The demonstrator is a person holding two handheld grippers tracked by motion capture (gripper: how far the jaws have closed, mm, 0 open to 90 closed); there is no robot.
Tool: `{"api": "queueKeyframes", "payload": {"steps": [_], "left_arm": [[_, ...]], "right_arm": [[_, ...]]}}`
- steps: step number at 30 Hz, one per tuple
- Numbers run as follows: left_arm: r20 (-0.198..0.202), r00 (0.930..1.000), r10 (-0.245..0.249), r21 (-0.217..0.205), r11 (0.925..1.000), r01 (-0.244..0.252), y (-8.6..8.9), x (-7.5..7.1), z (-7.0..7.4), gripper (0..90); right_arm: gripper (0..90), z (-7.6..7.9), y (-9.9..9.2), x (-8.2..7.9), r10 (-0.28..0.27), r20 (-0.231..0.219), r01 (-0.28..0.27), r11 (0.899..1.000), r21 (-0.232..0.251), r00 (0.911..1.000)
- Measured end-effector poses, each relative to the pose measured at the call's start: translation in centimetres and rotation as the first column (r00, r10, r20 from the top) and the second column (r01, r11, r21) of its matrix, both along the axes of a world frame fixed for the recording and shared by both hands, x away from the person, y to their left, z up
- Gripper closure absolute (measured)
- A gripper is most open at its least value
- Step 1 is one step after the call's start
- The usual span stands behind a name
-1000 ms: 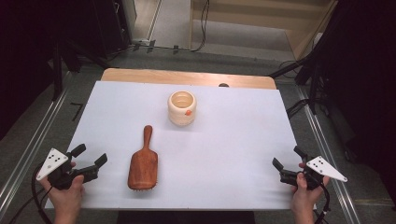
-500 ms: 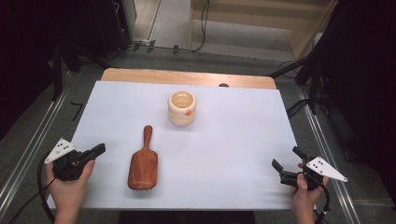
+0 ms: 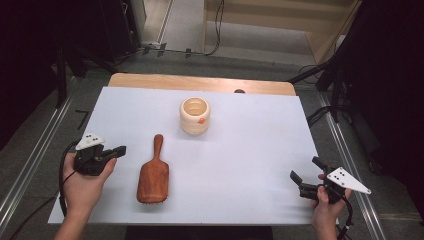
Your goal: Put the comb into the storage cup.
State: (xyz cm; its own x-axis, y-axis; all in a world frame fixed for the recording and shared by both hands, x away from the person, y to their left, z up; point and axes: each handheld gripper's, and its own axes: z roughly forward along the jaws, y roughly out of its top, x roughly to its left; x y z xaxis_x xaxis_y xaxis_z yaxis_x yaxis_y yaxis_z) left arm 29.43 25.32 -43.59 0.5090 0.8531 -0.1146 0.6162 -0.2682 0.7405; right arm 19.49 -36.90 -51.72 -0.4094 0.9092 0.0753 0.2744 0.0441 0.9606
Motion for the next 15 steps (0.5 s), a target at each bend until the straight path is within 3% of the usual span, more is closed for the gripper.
{"api": "queueKeyframes", "payload": {"steps": [9,15], "left_arm": [[-0.1,0.9944,-0.035,0.098,0.9942,0.045,-2.7,3.0,-0.3,90.0],[-0.149,0.988,-0.039,0.133,0.9893,0.059,-3.9,4.4,-0.9,90.0]], "right_arm": [[0.0,0.0,0.0,0.0,0.005,0.002,-0.005,1.0,0.008,1.0],[0.0,0.0,0.0,0.0,0.009,0.001,-0.009,1.0,0.004,1.0]]}}
